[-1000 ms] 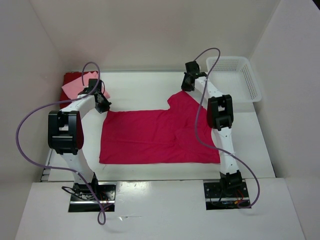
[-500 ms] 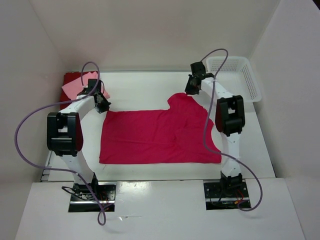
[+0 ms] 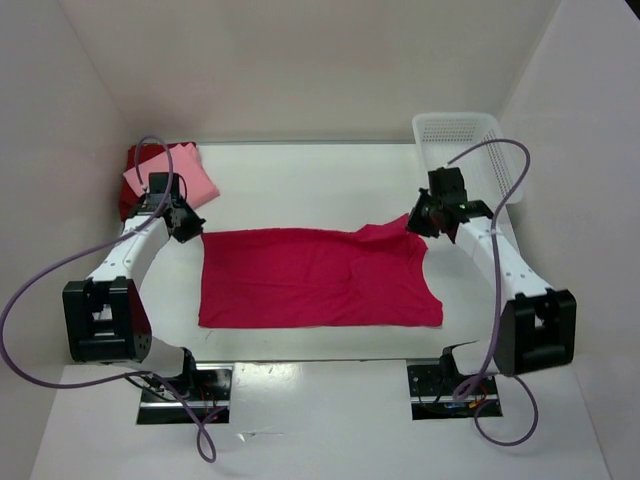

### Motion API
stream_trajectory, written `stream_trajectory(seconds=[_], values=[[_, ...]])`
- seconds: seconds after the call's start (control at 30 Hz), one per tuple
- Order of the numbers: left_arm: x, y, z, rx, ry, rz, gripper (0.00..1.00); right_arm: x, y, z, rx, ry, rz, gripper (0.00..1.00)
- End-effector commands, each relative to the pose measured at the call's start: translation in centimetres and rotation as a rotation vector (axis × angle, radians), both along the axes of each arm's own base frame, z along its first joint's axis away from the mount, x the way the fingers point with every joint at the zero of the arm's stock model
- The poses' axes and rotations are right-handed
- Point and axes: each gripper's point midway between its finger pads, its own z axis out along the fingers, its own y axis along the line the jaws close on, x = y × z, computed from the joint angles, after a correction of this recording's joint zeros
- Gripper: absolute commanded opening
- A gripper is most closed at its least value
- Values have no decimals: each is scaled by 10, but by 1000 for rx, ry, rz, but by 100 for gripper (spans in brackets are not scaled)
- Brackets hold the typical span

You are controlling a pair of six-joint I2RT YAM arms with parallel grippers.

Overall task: Fold and stack the t-shirts
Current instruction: Fold the other side of the tshirt into a rectangle

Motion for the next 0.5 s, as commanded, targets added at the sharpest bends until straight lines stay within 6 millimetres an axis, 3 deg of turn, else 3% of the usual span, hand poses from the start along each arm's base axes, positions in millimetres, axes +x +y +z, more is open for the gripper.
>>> stream_trajectory(seconds=[0.0, 0.2, 0.27, 0.47], values=[[-28, 2, -10, -18, 65, -14, 0, -53, -7, 2, 1, 68, -5, 0], [-54, 6, -33, -100, 141, -11, 0, -100, -6, 15, 48, 101, -8, 2], [-59, 4, -38, -141, 152, -11, 0, -116, -7, 11, 46, 158, -4, 2], [-68, -2, -37, -176, 155, -32, 0, -159, -18, 8, 24, 210, -30, 0]])
